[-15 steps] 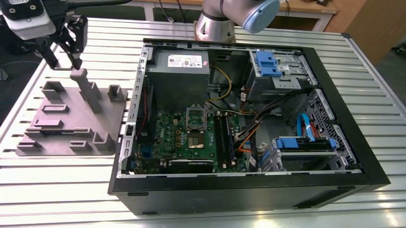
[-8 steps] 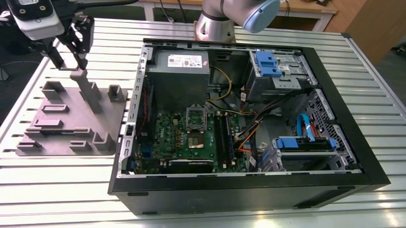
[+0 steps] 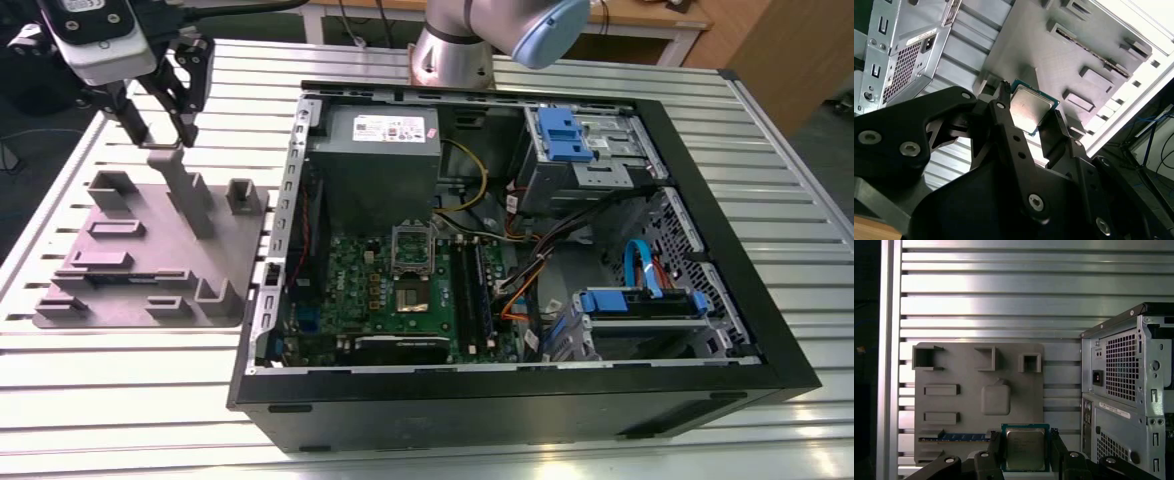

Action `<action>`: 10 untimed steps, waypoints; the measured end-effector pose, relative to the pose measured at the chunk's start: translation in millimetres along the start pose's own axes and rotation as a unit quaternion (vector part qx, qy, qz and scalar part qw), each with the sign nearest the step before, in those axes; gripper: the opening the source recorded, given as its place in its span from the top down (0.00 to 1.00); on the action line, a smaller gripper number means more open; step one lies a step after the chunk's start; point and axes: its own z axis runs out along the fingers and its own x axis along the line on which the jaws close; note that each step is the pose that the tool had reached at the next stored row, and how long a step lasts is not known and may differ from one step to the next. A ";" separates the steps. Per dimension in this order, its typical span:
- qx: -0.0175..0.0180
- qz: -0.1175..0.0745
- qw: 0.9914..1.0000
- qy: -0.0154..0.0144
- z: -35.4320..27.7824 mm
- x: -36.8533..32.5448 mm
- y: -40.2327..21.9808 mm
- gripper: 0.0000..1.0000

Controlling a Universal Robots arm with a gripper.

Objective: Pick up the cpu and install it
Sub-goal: 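Pick up the cpu and move it towards the insertion slot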

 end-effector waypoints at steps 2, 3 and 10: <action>0.000 0.000 1.000 0.000 0.0 -0.4 0.0 0.53; 0.000 0.000 1.000 0.000 0.0 -0.7 0.0 0.53; 0.000 0.000 1.000 0.000 0.0 -2.2 0.0 0.53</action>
